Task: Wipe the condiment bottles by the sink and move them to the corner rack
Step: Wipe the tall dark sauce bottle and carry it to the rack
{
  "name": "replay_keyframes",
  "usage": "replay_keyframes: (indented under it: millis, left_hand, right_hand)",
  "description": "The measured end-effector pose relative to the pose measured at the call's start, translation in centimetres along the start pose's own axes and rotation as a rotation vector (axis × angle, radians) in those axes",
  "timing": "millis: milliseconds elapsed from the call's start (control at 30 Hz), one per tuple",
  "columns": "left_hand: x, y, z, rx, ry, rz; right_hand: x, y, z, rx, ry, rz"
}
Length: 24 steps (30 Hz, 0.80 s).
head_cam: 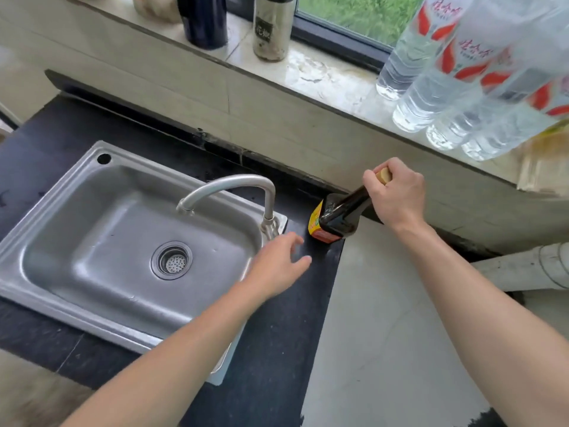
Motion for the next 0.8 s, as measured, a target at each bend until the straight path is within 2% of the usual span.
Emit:
replay_keyframes:
  millis: [133,333,500,567,667,733,800]
  left_hand:
    - [-0.3,4.3,5.7,0.155,0.121,0.065]
    - [1.1,5.4,12.3,0.381,0.317,0.013]
    - [0.8,3.5,14.5,0.400,0.318,0.056]
    - [0.9,2.5,14.1,0.387,0.283,0.032]
    - [1.3,1.3,12.9,0.356,0.238,-0.078]
    - [1.5,0.6,12.2,0.348,0.236,-0.108]
    - [1.6,-0.1,11.7,0.341,0.251,-0.093]
  right_hand:
    - [-2.5,-0.9,1.5,0.030,0.134,0.042]
    - [-7.0,-2.4,0.4,0.021,0.286,0.087]
    - [-8.6,-4.0,-0.2,0.008,0.391,0.089]
    - [-9.0,-4.5,-1.1,-0.101,0.280,0.057]
    - [-9.7,-5.4,-3.2,-0.369,-0.167,0.009]
    - [-9.4,-5.9,-3.9,-0.380,-0.378,-0.083]
    - [-8.9,-6.1,-4.0,-0.284,-0.511,-0.156]
Point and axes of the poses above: each hand's wrist, its own y-axis towards the middle knuckle, its own x-axis out of the palm, z = x × y, the point moved 6 cm from there along y, towards the middle knuckle, and after that the axes turned 3 degrees about -z, right-handed, at the moved point
